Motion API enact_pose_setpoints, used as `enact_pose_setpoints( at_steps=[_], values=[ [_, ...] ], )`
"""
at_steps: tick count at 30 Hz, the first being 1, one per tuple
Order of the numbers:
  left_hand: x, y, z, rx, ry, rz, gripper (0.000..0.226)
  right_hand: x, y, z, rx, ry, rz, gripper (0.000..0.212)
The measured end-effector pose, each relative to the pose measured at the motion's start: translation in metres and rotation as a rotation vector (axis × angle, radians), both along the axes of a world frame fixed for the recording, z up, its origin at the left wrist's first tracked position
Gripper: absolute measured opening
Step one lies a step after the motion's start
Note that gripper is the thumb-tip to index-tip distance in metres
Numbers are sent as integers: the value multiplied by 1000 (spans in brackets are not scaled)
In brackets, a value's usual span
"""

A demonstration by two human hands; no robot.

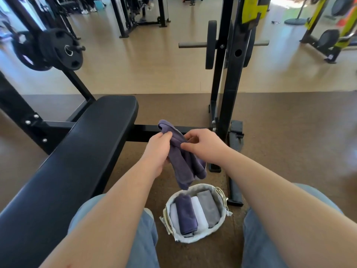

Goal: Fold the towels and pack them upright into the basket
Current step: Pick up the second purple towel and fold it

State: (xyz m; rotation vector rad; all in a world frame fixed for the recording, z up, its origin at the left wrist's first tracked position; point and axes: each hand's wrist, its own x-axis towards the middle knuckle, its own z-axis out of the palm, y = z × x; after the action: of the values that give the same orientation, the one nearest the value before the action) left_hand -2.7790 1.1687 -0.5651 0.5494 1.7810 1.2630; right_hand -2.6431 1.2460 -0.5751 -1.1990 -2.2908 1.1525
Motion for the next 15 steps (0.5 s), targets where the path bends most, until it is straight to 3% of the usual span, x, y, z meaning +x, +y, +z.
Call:
enact_pose_setpoints(
  at_steps=[7, 9, 12, 15],
  values=[
    [-6, -8, -4, 12, 28, -42, 30, 4, 7, 12, 6, 177, -173, 13],
    [-8, -10, -6, 49, 9, -43, 49, 8, 12, 18, -15, 232, -259, 15],
    [-8, -11, -7, 44, 63, -86, 69, 11, 14, 17, -57, 187, -250, 16],
    [-5, -11, -9, 57, 175, -199, 67, 9, 10, 12, -71, 191, -226, 13]
  ],
)
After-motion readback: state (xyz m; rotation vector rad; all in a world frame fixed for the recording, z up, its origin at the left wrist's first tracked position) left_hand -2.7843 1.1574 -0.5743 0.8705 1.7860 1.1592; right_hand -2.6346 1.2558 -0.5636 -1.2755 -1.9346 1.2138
